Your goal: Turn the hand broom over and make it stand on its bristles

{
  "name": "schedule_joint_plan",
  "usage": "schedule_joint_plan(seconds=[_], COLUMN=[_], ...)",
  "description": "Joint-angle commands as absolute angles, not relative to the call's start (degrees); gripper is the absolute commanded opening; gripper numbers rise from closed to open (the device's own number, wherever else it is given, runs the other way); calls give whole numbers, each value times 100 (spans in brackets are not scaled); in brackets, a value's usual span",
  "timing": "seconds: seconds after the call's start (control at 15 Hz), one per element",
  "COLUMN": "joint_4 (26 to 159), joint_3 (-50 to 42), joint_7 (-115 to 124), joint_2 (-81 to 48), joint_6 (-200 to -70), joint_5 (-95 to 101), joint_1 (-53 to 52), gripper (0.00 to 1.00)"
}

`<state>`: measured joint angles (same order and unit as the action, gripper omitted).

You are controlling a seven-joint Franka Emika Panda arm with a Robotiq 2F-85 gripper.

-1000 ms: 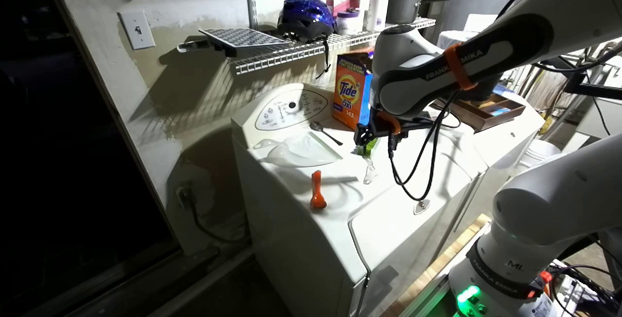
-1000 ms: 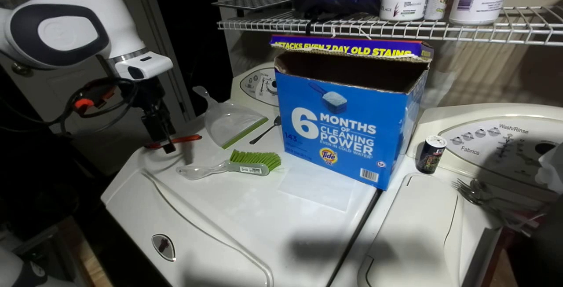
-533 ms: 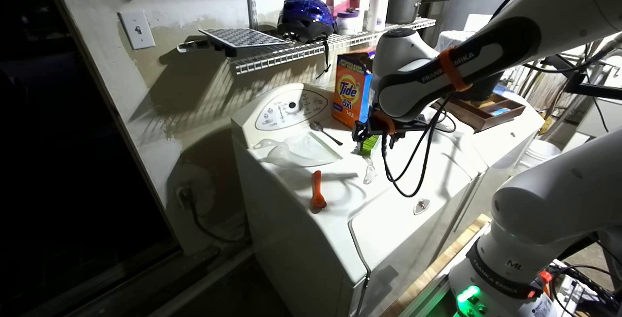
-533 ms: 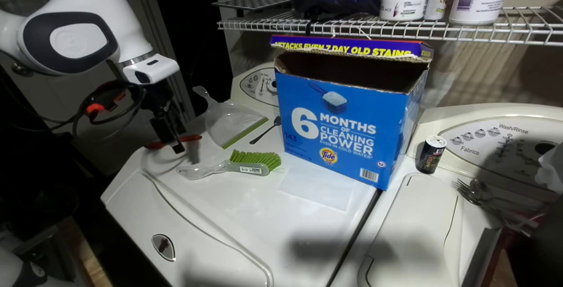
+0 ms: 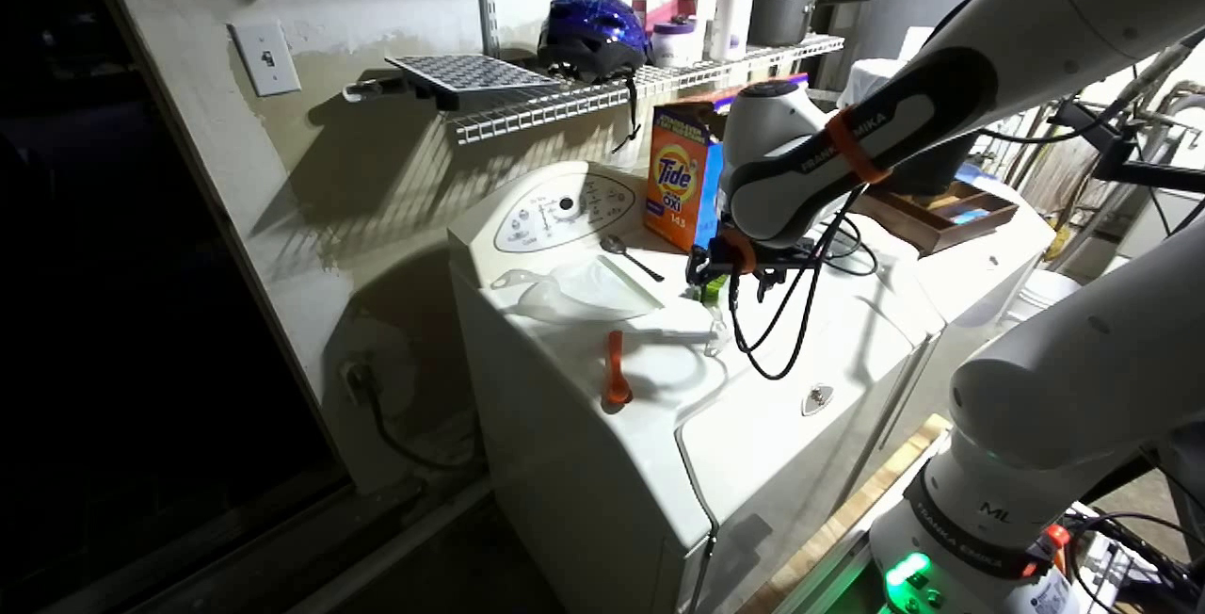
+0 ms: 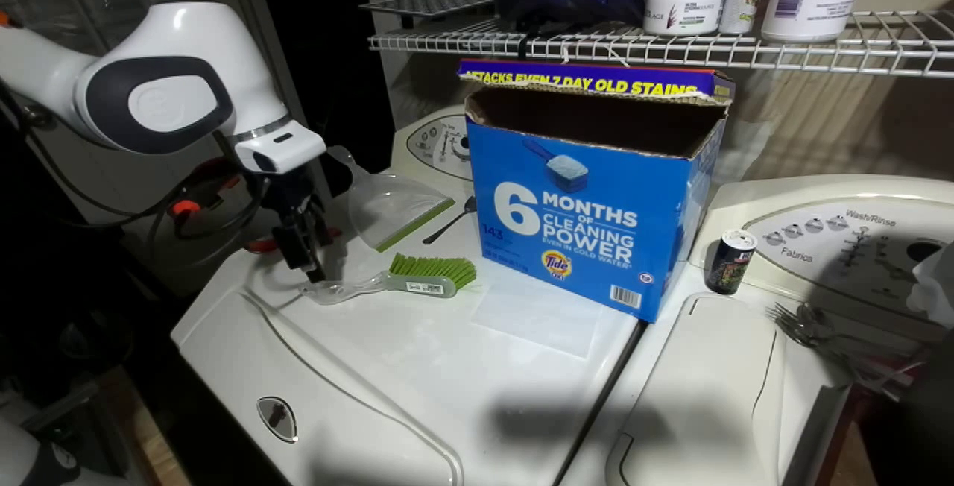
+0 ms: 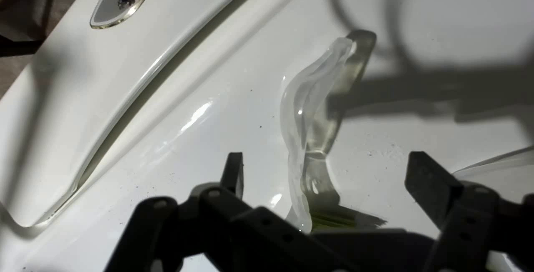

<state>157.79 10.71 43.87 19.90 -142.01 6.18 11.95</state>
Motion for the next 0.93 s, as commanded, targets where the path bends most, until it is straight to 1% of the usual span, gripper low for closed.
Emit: schedule_joint_plan(seconds=[0.0, 0.6, 0.67, 0.73, 0.87], joint_4=[15714, 15566, 15541, 15523, 15480], joint_3=[949, 684, 668, 647, 599], joint_7=[4766, 5125, 5195, 5260, 5391], joint_2=[1633, 1073, 1037, 993, 944], joint_6=[-14522, -14706, -14678, -14673, -14644], joint_5=[843, 1128, 1214, 1294, 1464], joint_1=[1230, 1203, 1213, 1209, 1196], gripper=[100, 100, 75, 73, 59])
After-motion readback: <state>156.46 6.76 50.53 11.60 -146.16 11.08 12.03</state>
